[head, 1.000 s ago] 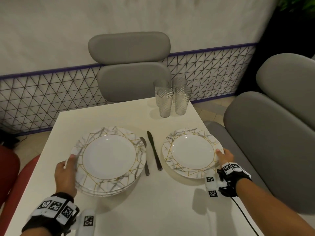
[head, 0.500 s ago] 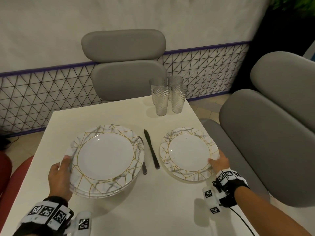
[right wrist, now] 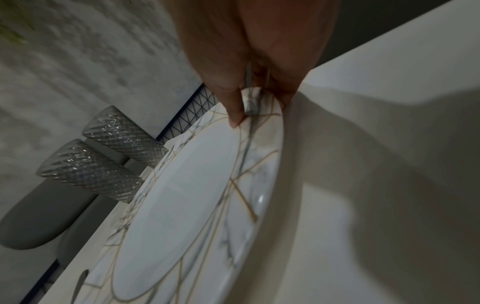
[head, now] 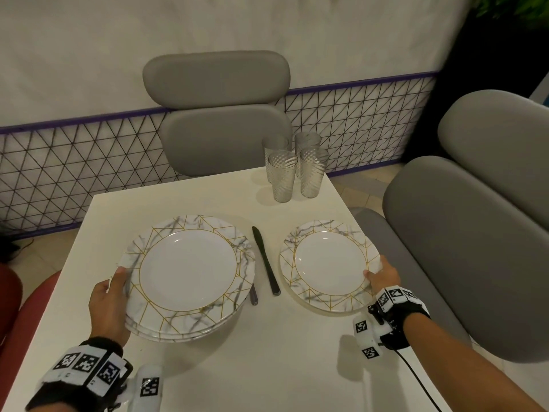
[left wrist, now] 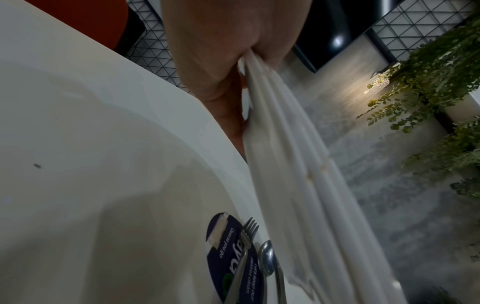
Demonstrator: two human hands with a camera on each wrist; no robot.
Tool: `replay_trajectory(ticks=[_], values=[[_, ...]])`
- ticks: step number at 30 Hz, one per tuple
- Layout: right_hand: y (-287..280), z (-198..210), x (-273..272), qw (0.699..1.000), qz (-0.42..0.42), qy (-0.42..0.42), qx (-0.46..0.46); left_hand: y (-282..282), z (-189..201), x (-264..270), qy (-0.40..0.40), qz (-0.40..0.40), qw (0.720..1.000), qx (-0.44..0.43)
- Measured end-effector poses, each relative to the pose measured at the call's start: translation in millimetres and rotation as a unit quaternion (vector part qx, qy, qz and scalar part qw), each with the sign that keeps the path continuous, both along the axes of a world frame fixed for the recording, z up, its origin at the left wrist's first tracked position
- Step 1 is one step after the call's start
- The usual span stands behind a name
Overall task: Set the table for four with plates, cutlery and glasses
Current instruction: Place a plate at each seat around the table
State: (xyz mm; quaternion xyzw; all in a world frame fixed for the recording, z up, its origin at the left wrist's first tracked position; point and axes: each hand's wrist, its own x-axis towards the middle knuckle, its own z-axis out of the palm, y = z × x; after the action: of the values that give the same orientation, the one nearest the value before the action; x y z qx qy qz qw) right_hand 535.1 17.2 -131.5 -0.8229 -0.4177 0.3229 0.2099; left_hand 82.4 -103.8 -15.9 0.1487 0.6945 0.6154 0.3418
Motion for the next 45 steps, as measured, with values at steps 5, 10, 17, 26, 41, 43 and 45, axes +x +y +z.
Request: replay_trajectory(ticks=[5, 10, 17, 26, 41, 43, 45], values=[[1, -2, -1, 1.000, 0.004, -0.004, 0.004, -3, -1, -1, -0.003, -0.002, 1.000, -0.007], [-1, 0, -6, 1.000, -0.018, 0.015, 0.017, -6, 2, 0, -0.001, -0.003, 1.000, -0.015], [-22, 34, -44, 0.982, -0.022, -0.059, 0.178, -11, -9, 0, -0.023, -0.003, 0.999, -0.025], [-52, 68, -177, 0.928, 0.299, 0.203, 0.091, -35, -19, 15, -0.053, -0.012, 0.998, -0.034], [-82, 53, -164, 0.913, 0.130, 0.387, -0.002, -106, -38, -27, -0.052, 0.066, 0.993, -0.084], [-88, 45, -147, 0.921, 0.130, 0.366, -0.001, -119, -32, -45, -0.019, 0.110, 0.990, -0.091], [-93, 34, -132, 0.930, 0.141, 0.339, -0.009, -131, -27, -63, 0.006, 0.141, 0.986, -0.086]])
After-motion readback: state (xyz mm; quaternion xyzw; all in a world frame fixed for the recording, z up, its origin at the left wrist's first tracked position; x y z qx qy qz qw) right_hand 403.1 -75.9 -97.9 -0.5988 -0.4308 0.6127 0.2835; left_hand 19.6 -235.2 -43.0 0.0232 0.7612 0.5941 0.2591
